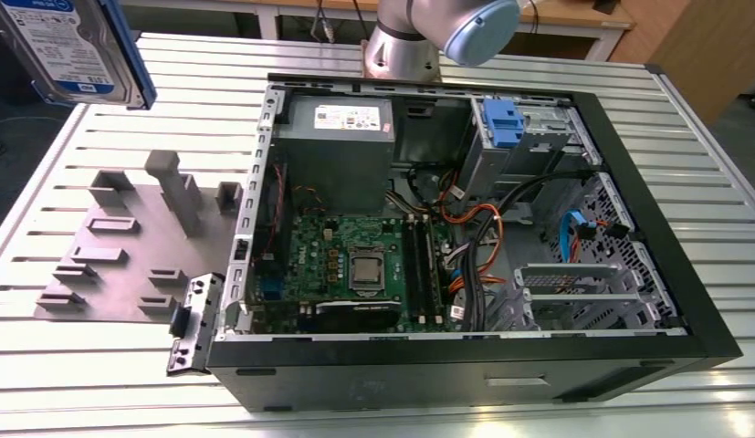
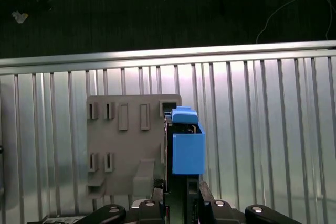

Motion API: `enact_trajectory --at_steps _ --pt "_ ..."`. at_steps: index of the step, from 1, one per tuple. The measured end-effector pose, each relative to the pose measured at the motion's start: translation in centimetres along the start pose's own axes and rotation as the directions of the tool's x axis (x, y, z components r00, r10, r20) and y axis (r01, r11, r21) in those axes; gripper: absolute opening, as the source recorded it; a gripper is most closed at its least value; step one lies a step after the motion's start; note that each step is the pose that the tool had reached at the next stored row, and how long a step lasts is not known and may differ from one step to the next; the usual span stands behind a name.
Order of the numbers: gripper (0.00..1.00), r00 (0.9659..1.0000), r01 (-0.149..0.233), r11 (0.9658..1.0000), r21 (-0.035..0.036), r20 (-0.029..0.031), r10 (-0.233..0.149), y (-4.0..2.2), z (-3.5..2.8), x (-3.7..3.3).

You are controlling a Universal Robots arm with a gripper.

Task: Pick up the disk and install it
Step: 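Pick up the disk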

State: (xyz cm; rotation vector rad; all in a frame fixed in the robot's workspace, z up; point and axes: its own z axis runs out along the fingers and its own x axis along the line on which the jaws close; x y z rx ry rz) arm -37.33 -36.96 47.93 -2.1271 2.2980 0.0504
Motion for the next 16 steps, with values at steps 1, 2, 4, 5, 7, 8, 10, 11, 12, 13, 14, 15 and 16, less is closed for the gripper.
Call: enact_trajectory --at_steps 1,2,4,5,7,8,10,11,12,13,14,15,16 --pt "0.35 1.0000 0.000 1.0000 0.0000 0.0000 0.000 -0.06 0.00 -0.01" --pt "0.35 1.0000 0.000 1.0000 -0.0001 0.0000 0.000 -0.12 0.00 -0.01" --pt "0.35 1.0000 0.000 1.0000 0.0000 0.0000 0.000 -0.29 0.00 -0.03" --pt "0.35 1.0000 0.000 1.0000 0.0001 0.0001 0.000 -0.40 0.00 -0.03" --pt "0.35 1.0000 0.000 1.0000 0.0000 0.0000 0.000 -0.65 -0.01 -0.05" --pt "0.35 1.0000 0.000 1.0000 0.0000 0.0000 0.000 -0.77 -0.01 -0.06" --pt "0.35 1.0000 0.000 1.0000 0.0000 0.0001 0.000 -1.01 -0.01 -0.08" --pt "0.35 1.0000 0.000 1.0000 0.0000 0.0000 0.000 -1.15 -0.01 -0.09" --pt "0.35 1.0000 0.000 1.0000 0.0000 0.0000 0.000 -1.30 -0.02 -0.10" --pt "0.35 1.0000 0.000 1.0000 0.0000 0.0000 0.000 -1.46 -0.02 -0.12" --pt "0.35 1.0000 0.000 1.0000 0.0000 0.0000 0.000 -1.64 -0.02 -0.13" --pt "0.35 1.0000 0.000 1.0000 -0.0001 0.0000 0.000 -1.80 -0.03 -0.14" --pt "0.35 1.0000 0.000 1.0000 0.0000 0.0000 0.000 -1.96 -0.03 -0.16"
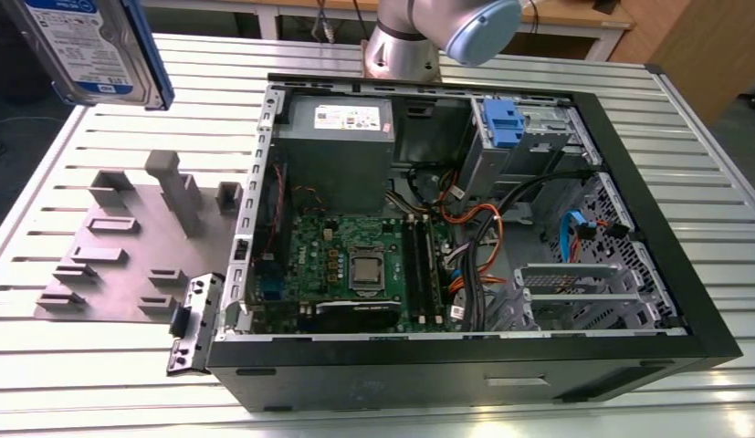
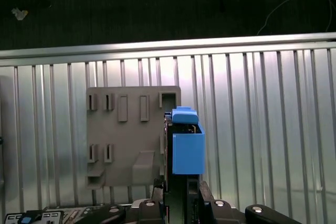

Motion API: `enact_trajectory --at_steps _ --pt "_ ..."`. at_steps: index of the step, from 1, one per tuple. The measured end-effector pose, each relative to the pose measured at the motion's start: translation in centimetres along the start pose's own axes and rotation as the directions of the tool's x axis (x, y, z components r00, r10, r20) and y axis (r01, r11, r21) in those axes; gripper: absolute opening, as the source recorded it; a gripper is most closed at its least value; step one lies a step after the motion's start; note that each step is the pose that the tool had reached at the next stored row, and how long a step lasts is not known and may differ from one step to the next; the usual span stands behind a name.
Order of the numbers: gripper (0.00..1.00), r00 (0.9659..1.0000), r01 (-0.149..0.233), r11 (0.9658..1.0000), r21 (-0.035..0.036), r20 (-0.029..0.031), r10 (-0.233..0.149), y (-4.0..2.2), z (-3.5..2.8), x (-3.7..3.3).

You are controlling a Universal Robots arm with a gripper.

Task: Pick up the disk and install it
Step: 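Pick up the disk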

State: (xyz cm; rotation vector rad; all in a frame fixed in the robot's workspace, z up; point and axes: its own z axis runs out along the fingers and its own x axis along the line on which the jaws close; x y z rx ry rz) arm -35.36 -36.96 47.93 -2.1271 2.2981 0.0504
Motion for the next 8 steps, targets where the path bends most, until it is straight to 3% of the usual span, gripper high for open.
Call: enact_trajectory --at_steps 8 --pt "0.35 1.0000 0.000 1.0000 0.0000 0.0000 0.000 -1.36 -0.02 -0.11"
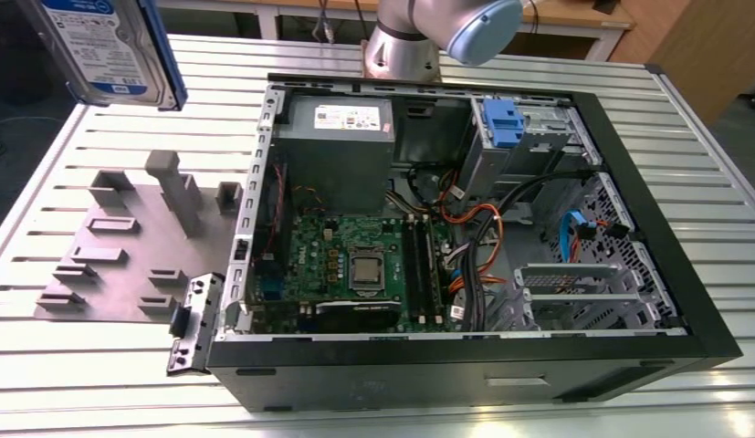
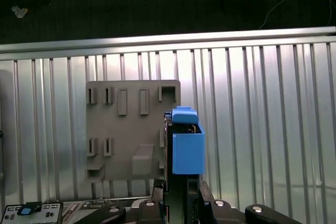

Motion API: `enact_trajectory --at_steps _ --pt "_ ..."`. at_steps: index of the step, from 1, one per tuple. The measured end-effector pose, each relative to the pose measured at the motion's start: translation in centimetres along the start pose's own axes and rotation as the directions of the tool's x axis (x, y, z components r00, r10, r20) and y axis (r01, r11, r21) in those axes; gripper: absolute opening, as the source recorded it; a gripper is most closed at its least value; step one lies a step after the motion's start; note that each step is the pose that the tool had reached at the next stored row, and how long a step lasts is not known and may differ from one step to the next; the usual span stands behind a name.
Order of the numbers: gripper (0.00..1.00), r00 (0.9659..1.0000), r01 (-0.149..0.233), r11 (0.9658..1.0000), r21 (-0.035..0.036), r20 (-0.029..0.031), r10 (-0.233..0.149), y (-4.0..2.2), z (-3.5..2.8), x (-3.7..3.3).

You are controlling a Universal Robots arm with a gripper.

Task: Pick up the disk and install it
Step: 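Pick up the disk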

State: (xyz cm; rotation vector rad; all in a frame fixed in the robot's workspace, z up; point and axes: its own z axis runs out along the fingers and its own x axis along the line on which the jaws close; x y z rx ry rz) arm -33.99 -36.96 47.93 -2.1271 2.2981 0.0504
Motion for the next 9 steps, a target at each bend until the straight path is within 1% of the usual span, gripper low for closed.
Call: enact_trajectory --at_steps 3,9 --pt "0.35 1.0000 0.000 1.0000 0.0000 0.0000 0.000 -0.25 0.00 -0.02" --pt "0.35 1.0000 0.000 1.0000 0.0001 0.0000 0.000 -0.30 -0.01 -0.03"
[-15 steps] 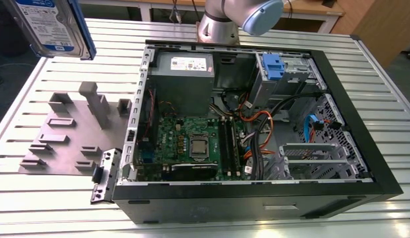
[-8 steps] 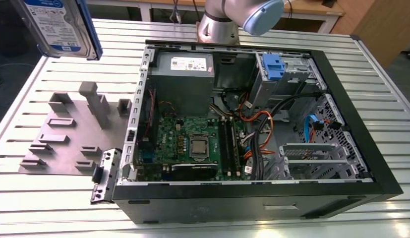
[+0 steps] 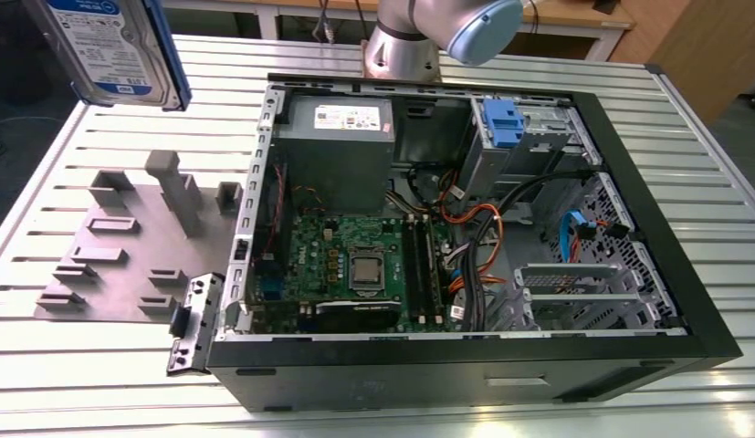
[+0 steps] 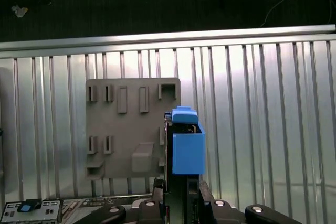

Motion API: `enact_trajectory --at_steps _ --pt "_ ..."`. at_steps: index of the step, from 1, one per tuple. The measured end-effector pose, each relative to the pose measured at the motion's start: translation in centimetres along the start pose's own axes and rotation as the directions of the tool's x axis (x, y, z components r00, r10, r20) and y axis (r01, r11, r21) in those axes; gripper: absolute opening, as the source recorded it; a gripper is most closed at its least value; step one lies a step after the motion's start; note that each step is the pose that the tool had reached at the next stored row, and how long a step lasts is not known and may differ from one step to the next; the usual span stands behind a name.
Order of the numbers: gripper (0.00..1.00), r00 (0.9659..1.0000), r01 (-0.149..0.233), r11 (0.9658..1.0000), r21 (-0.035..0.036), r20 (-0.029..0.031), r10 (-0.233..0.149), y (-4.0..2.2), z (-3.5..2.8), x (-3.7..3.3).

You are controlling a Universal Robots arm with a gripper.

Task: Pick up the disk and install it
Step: 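Pick up the disk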

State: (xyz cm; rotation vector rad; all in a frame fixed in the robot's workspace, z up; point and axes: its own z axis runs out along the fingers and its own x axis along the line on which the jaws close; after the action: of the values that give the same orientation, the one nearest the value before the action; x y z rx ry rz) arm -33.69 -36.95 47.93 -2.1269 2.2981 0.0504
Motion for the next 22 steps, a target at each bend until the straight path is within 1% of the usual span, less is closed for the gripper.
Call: enact_trajectory --at_steps 3,6,10,13,15,17,22 --pt "0.35 1.0000 0.000 1.0000 -0.0009 0.0000 0.000 0.00 -0.17 -0.01" --pt "0.35 1.0000 0.000 1.0000 -0.0013 -0.0002 0.000 0.01 -0.65 -0.02" --pt "0.35 1.0000 0.000 1.0000 -0.0013 -0.0001 0.000 -0.02 -0.69 -0.02" --pt "0.35 1.0000 0.000 1.0000 -0.0013 -0.0001 0.000 -0.26 -0.69 -0.04" --pt "0.35 1.0000 0.000 1.0000 -0.0013 -0.0001 0.000 -0.55 -0.70 -0.06" --pt "0.35 1.0000 0.000 1.0000 -0.0014 -0.0001 0.000 -0.98 -0.71 -0.09" --pt "0.35 1.0000 0.000 1.0000 -0.0014 0.0000 0.000 -2.33 -0.72 -0.20"
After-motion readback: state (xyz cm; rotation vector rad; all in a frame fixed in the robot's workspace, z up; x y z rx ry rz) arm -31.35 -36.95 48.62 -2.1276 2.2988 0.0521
